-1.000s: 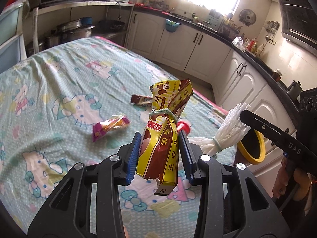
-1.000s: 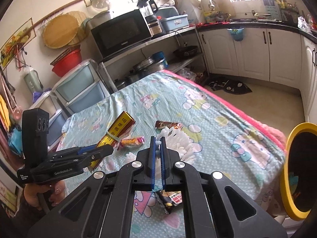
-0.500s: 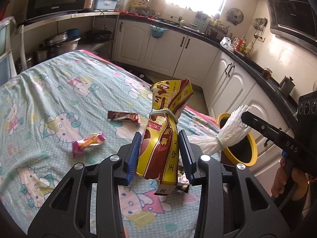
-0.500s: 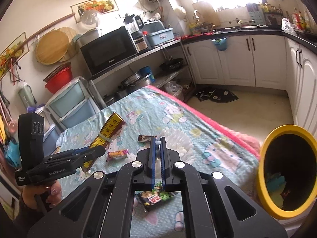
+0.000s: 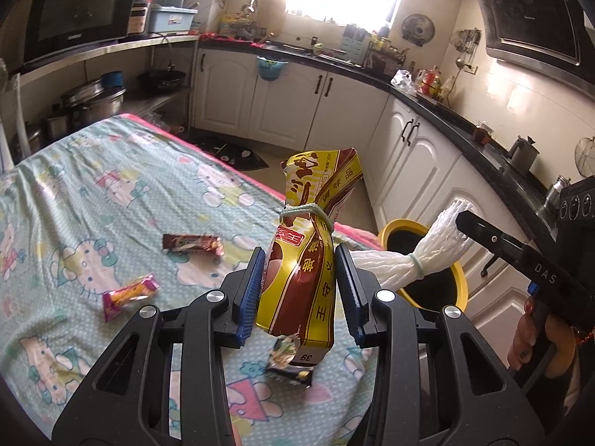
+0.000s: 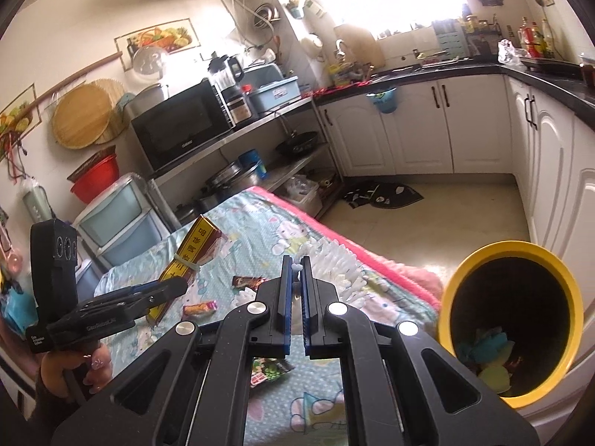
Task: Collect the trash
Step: 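Carry the yellow snack bag and wrapper over the yellow bin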
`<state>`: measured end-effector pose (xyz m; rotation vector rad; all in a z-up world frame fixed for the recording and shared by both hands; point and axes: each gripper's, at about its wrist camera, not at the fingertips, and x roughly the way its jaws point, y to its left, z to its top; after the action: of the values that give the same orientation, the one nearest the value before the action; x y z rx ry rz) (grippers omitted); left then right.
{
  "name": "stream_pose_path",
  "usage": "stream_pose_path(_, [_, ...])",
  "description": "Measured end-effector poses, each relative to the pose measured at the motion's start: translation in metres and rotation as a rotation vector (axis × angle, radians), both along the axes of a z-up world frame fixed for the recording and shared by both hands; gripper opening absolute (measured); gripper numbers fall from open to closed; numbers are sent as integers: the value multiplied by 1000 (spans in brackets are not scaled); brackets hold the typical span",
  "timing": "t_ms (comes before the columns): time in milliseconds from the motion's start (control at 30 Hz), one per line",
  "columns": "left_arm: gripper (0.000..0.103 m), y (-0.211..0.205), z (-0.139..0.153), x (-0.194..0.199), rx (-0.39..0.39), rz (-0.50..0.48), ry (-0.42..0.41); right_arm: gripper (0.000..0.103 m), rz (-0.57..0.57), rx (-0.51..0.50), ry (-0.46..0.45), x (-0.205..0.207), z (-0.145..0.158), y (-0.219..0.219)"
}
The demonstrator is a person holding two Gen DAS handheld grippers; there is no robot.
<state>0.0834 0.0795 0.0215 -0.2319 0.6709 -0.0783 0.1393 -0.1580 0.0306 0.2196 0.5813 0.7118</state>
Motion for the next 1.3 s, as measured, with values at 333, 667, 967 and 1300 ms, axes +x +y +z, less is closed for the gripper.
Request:
stream_pose_path(333, [31,-29,9,18,5,-58,-18,5,-88,22,-22,4,6,-38])
stream_pose_path(667, [31,-72,11,41,8,-138,-23,5,-219,23,-31,8,5,-88])
stream_pose_path(967, [31,-114,6,67,9,-200,-15,5,-401,-85,-80,9,-4,-123])
stream_pose_path(1300, [31,-163,-11,97,-12,-278,20,5,-533,-108,-55,16,-26,-165])
